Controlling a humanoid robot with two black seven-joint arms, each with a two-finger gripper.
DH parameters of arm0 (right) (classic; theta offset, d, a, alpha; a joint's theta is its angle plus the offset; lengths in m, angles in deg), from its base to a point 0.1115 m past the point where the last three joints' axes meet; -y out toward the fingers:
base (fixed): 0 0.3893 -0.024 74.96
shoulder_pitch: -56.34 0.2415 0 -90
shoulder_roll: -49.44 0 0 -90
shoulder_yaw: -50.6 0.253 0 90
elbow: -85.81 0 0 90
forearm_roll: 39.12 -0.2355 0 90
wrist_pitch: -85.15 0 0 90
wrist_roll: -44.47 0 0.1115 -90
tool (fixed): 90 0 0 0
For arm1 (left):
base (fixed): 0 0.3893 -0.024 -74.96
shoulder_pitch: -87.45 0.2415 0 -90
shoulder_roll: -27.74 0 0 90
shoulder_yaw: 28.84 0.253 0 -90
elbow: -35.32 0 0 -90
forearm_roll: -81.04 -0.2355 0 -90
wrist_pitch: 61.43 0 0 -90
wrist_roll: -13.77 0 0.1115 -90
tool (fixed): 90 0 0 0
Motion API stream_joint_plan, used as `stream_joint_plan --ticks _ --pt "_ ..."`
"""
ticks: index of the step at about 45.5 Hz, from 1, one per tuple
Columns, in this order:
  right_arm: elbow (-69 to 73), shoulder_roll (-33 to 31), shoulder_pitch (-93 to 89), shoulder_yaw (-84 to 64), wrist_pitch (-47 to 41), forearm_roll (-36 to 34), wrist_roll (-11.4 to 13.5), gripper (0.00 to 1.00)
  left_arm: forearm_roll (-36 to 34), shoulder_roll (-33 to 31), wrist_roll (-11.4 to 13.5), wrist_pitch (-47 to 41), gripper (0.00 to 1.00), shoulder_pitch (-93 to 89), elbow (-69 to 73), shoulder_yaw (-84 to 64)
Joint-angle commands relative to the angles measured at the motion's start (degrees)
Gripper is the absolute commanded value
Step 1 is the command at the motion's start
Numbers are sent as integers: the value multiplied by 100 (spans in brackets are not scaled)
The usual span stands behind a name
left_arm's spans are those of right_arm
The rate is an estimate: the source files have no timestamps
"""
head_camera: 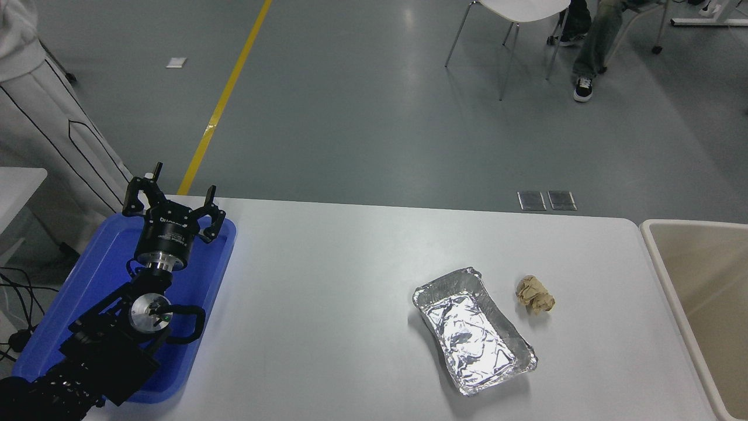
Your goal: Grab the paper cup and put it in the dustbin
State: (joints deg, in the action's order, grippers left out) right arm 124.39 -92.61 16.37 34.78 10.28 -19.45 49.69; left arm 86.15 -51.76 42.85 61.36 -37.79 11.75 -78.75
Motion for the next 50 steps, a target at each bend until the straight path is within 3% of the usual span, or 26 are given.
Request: stream_joint_plan --ticks 1,8,17,34,50 --pt "1537 -779 410 -255 -54 687 -13 100 -1 -4 -8 0 100 0 1 -2" --pt "2626 -1113 980 -982 -264 1083 -13 100 -1 5 -8 0 100 0 1 -2" --pt "3121 -1078 2246 -2442 -984 1031 -4 100 -1 -4 -8 0 100 0 1 -2" --pt "3164 -428 4101 -4359 -2180 996 5 100 -1 5 -8 0 100 0 1 -2" --pt "3340 381 5833 -5107 -4991 785 5 100 -1 5 -8 0 100 -9 1 7"
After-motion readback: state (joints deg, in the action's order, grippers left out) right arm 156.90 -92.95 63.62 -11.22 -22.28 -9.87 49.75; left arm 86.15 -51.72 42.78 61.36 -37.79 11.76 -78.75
